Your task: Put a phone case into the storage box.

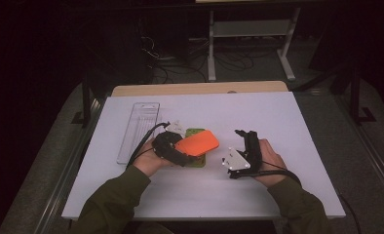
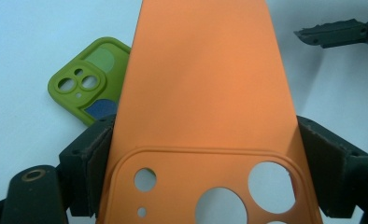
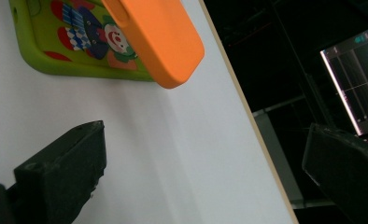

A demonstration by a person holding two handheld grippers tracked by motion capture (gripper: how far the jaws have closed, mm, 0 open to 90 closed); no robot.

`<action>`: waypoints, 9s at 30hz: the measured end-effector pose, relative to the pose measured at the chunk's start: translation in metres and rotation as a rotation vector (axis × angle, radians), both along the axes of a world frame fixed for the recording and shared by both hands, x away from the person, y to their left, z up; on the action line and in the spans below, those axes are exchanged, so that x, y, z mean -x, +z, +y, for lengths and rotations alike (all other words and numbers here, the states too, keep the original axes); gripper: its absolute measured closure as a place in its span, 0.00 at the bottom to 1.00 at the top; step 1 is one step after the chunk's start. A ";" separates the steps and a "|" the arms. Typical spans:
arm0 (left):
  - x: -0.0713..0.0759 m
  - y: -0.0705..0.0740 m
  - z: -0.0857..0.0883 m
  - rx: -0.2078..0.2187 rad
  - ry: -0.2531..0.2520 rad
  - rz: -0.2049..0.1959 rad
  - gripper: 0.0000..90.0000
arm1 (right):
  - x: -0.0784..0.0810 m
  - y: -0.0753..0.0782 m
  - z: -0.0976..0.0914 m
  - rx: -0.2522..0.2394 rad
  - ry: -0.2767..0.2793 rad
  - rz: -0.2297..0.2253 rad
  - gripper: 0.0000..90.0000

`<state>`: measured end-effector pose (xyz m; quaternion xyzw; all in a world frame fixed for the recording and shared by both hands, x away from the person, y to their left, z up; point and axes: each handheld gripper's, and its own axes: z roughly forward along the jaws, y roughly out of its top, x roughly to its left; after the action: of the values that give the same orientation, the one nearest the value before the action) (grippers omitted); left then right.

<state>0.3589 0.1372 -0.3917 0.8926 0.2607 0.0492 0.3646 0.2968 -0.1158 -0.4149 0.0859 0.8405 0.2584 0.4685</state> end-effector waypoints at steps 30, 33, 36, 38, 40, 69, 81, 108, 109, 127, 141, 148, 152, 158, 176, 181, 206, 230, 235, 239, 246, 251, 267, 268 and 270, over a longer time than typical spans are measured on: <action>0.001 0.003 -0.005 -0.013 -0.028 0.008 0.17 | 0.012 -0.007 0.017 0.137 0.067 -0.222 0.00; 0.003 0.003 -0.007 0.002 -0.022 0.013 0.17 | 0.011 -0.008 0.018 0.146 0.076 -0.229 0.00; 0.003 0.005 -0.006 -0.024 -0.040 0.008 0.17 | 0.013 -0.011 0.022 0.141 0.070 -0.225 0.00; 0.004 0.005 -0.007 -0.009 -0.038 0.008 0.17 | 0.015 -0.013 0.027 0.150 0.073 -0.241 0.00; 0.005 0.005 -0.008 -0.007 -0.034 0.008 0.17 | 0.015 -0.013 0.028 0.168 0.086 -0.253 0.00; 0.012 0.006 -0.019 0.003 -0.067 0.000 0.17 | 0.025 -0.020 0.050 0.245 0.131 -0.382 0.23; 0.013 0.006 -0.020 -0.005 -0.091 0.000 0.17 | 0.028 -0.021 0.053 0.273 0.135 -0.352 0.47; 0.010 0.006 -0.018 0.014 -0.107 0.024 0.17 | 0.033 -0.024 0.056 0.304 0.153 -0.360 0.85; 0.010 0.006 -0.018 0.040 -0.091 0.038 0.17 | 0.033 -0.024 0.057 0.307 0.150 -0.363 0.87; 0.009 0.011 -0.010 0.084 -0.101 -0.017 0.02 | 0.033 -0.020 0.056 0.303 0.126 -0.351 0.90; 0.008 0.020 0.003 0.124 -0.106 -0.001 0.00 | 0.024 -0.019 0.049 0.251 0.075 -0.276 0.90; 0.005 0.022 0.011 0.118 -0.090 -0.006 0.00 | 0.019 -0.015 0.043 0.211 0.028 -0.214 0.90; 0.003 0.022 0.014 0.119 -0.085 -0.007 0.00 | 0.016 -0.013 0.041 0.205 0.015 -0.185 0.90; 0.001 0.021 0.016 0.110 -0.076 -0.009 0.00 | 0.013 -0.010 0.037 0.151 -0.004 -0.140 0.90; 0.000 0.020 0.016 0.126 -0.040 -0.009 0.00 | 0.005 0.001 0.029 -0.087 -0.097 0.040 0.90; 0.000 0.020 0.017 0.122 -0.051 -0.020 0.00 | 0.002 0.004 0.026 -0.132 -0.116 0.083 0.90; 0.000 0.021 0.016 0.121 -0.046 -0.015 0.00 | -0.014 0.014 0.008 -0.525 -0.195 0.378 0.90; -0.003 0.026 0.018 0.202 0.031 -0.053 0.00 | -0.020 0.013 -0.004 -0.796 -0.256 0.507 0.90; -0.007 0.027 0.017 0.252 0.062 -0.040 0.00 | -0.019 0.013 0.001 -0.794 -0.254 0.503 0.90; -0.011 0.028 0.016 0.293 0.084 -0.029 0.00 | -0.018 0.013 0.005 -0.770 -0.248 0.483 0.90; -0.016 0.031 0.008 0.336 0.087 -0.018 0.00 | -0.015 0.014 0.012 -0.746 -0.245 0.471 0.90; -0.018 0.030 0.000 0.357 0.084 0.000 0.00 | -0.013 0.015 0.017 -0.740 -0.234 0.458 0.90; -0.026 0.026 -0.021 0.398 0.082 0.007 0.00 | -0.011 0.017 0.019 -0.753 -0.212 0.454 0.90; -0.027 0.026 -0.022 0.401 0.084 0.007 0.00 | -0.010 0.017 0.020 -0.752 -0.212 0.452 0.90; -0.028 0.026 -0.024 0.407 0.088 0.009 0.00 | -0.010 0.017 0.020 -0.754 -0.213 0.454 0.90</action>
<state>0.3865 0.1133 -0.3662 0.7884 0.3058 0.0074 0.5337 0.3067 -0.0956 -0.3983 0.3908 0.7556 0.4716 0.2324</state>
